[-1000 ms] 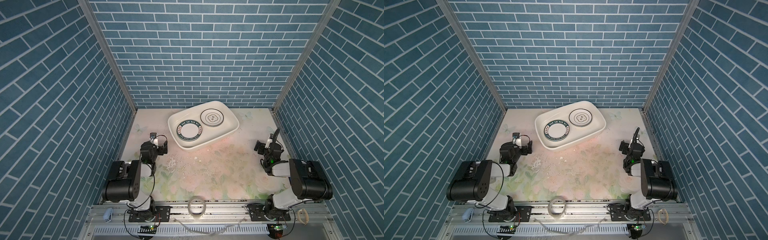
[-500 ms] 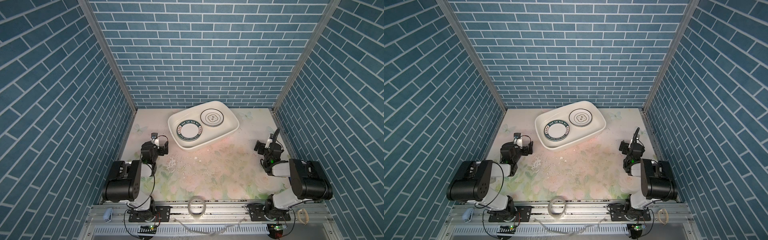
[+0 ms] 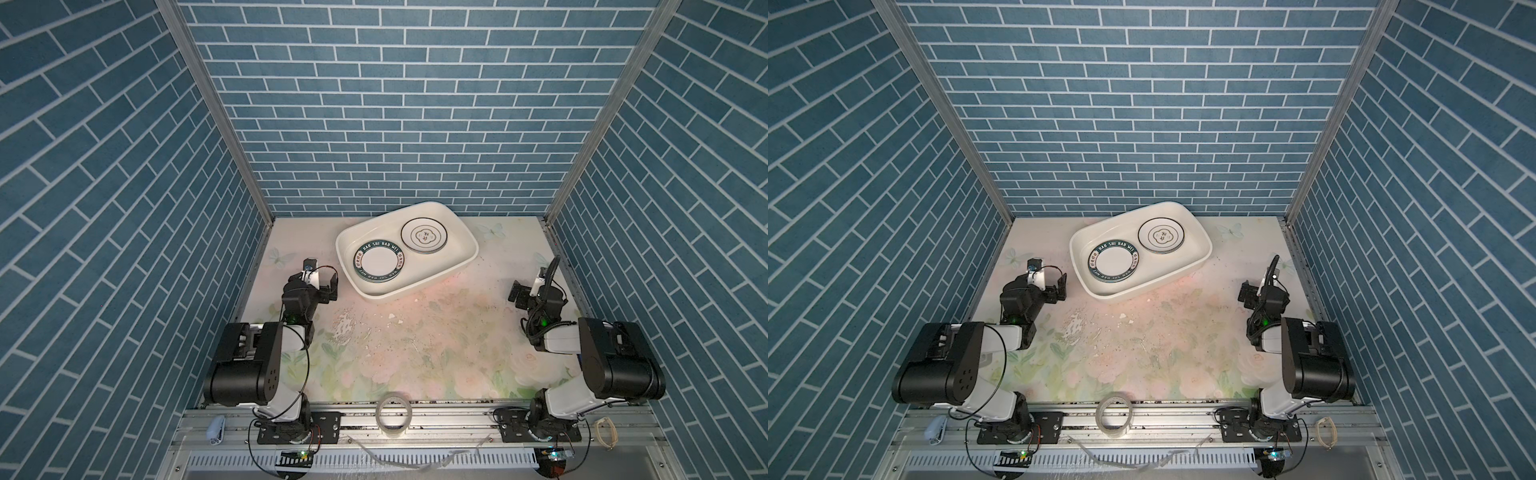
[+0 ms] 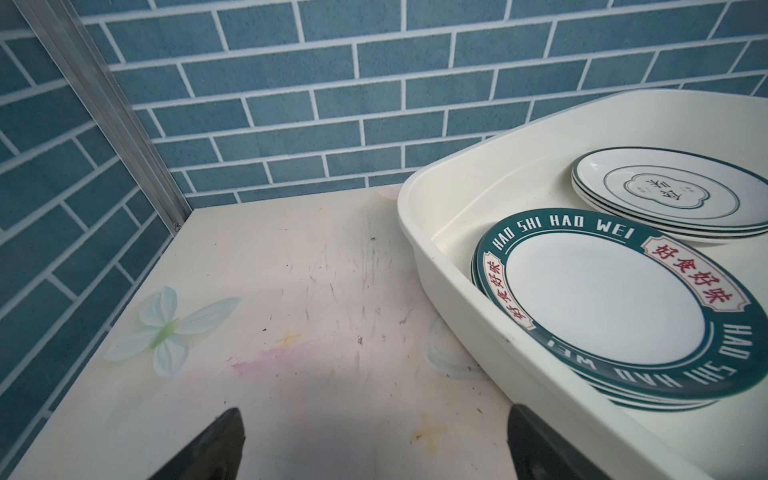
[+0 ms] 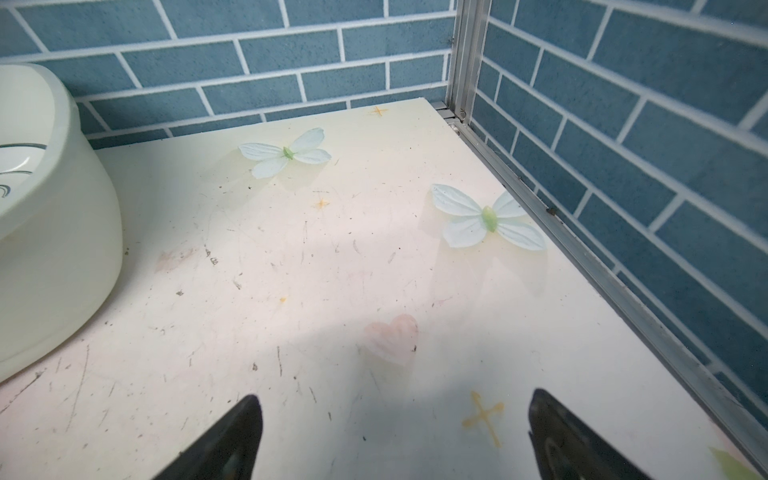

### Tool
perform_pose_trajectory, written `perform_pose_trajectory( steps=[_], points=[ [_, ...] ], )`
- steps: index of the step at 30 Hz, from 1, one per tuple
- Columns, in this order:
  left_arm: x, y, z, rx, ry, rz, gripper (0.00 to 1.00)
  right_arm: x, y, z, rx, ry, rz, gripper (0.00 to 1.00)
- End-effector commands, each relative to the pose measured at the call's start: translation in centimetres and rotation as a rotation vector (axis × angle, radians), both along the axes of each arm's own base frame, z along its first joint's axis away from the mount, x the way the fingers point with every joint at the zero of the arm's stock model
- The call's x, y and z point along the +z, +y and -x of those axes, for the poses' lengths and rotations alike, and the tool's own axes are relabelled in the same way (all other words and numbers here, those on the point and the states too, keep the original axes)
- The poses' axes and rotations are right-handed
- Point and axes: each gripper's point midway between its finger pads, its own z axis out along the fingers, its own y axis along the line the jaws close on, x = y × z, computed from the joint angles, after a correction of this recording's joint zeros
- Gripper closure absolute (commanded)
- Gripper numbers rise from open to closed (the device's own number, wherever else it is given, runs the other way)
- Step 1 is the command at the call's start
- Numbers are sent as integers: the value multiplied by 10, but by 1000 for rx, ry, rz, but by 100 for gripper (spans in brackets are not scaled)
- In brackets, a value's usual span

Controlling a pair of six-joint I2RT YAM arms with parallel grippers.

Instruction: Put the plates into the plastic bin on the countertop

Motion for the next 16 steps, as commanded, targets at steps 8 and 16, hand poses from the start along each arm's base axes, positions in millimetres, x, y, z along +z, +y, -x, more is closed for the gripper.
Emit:
perform_pose_trajectory(
  steps=[8, 16],
  points=[
    [-15, 4, 6, 24, 58, 4, 0, 8, 1, -5, 20, -19, 36, 1],
    [-15, 4, 6, 24, 59, 5, 0, 5, 15, -11, 112, 11, 34, 1]
  ],
)
